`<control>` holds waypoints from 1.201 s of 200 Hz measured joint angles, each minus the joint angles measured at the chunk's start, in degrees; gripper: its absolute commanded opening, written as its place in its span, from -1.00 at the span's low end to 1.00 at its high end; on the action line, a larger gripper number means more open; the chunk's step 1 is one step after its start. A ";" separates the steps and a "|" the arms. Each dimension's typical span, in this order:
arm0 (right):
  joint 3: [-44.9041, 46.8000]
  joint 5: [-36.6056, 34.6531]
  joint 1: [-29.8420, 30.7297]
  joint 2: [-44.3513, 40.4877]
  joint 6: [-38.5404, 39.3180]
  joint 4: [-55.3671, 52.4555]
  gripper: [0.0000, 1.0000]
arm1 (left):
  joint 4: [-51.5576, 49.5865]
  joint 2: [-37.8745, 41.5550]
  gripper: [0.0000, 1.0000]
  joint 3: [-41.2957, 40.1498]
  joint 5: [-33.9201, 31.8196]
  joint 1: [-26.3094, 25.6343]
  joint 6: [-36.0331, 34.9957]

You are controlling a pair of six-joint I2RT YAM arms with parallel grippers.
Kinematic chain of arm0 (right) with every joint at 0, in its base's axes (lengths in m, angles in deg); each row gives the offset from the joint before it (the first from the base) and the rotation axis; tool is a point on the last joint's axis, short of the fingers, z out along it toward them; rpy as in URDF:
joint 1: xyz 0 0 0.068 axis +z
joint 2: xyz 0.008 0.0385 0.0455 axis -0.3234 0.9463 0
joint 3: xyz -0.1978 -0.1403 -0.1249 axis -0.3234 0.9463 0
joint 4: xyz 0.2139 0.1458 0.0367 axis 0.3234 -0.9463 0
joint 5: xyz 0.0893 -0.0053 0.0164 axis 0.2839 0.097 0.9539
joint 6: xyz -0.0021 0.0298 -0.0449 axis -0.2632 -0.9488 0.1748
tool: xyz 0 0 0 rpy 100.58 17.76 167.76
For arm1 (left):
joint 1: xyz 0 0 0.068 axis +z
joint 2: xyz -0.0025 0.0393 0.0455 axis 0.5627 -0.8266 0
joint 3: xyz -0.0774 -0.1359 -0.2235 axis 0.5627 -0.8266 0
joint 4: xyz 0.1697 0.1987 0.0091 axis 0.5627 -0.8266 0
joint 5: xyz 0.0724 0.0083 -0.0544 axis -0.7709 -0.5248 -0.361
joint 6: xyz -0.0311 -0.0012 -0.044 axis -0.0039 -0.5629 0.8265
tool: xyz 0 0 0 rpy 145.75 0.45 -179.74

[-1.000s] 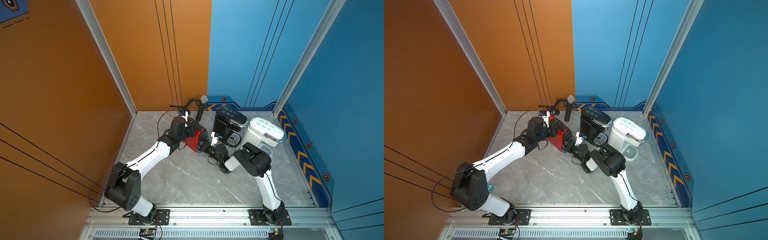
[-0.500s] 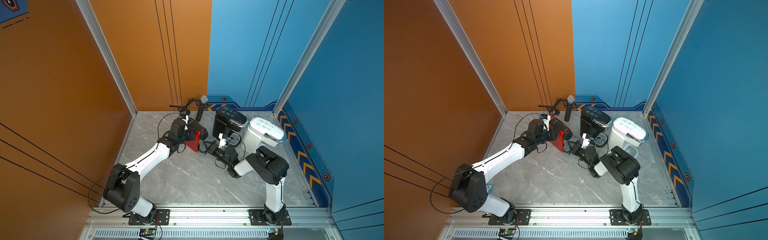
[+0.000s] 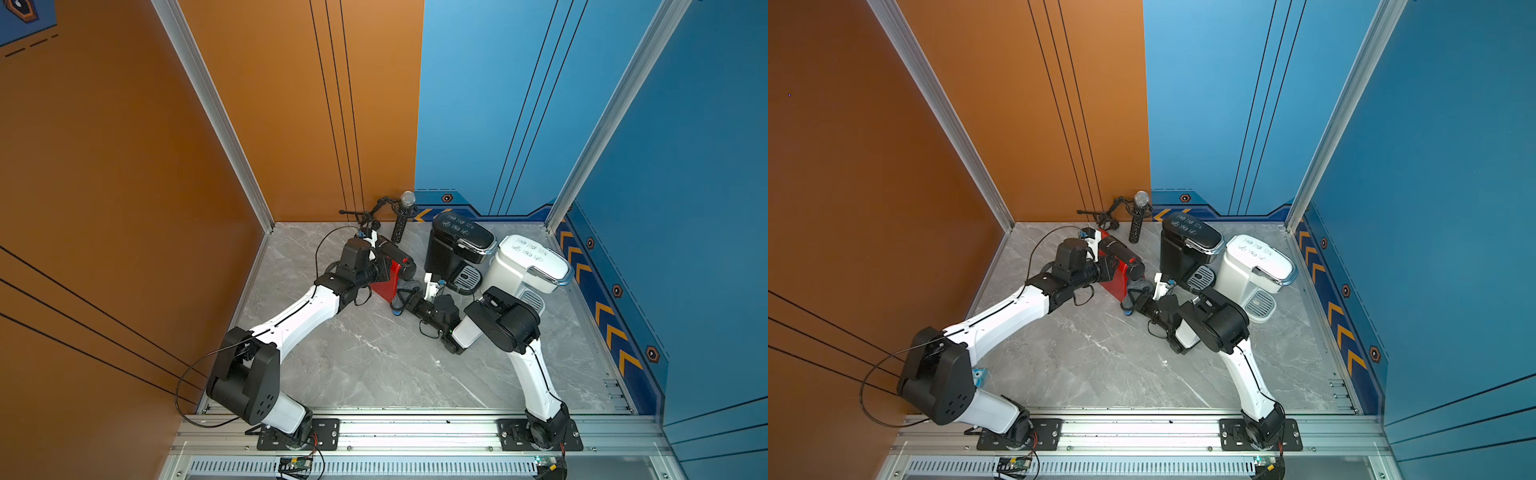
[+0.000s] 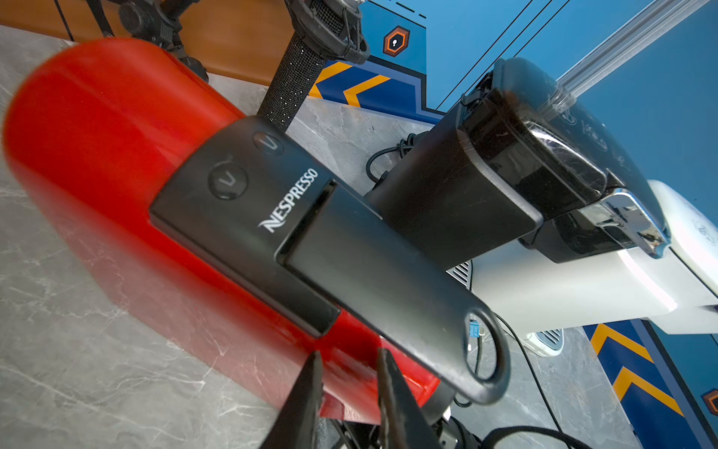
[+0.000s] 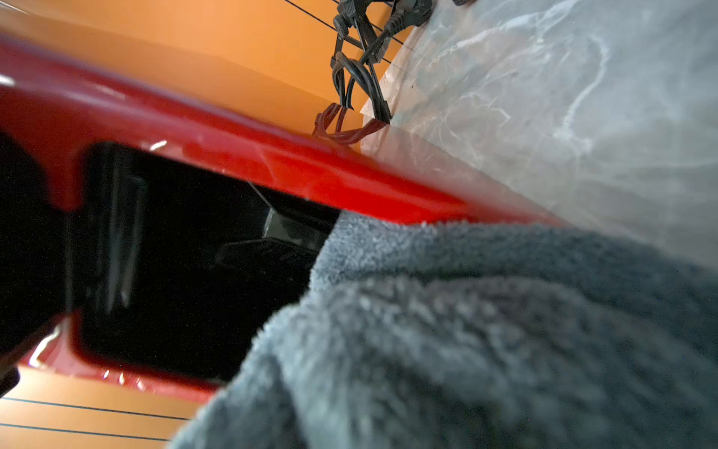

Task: Wipe the surface of a coffee machine
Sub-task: Adjust the coffee machine at the center of the board.

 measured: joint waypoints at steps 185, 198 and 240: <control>6.36 1.36 -2.75 -16.76 -0.37 -9.42 -1.00 | -3.43 -2.64 -0.47 -0.20 1.29 -0.07 0.15; 9.05 1.92 -2.97 -19.02 -0.17 -9.18 -1.00 | -3.98 -3.08 -0.47 -0.50 1.29 -0.07 0.15; 16.94 4.92 -5.70 -25.40 -0.11 -5.55 -1.00 | -4.76 -3.21 -0.48 -0.87 1.51 0.33 0.15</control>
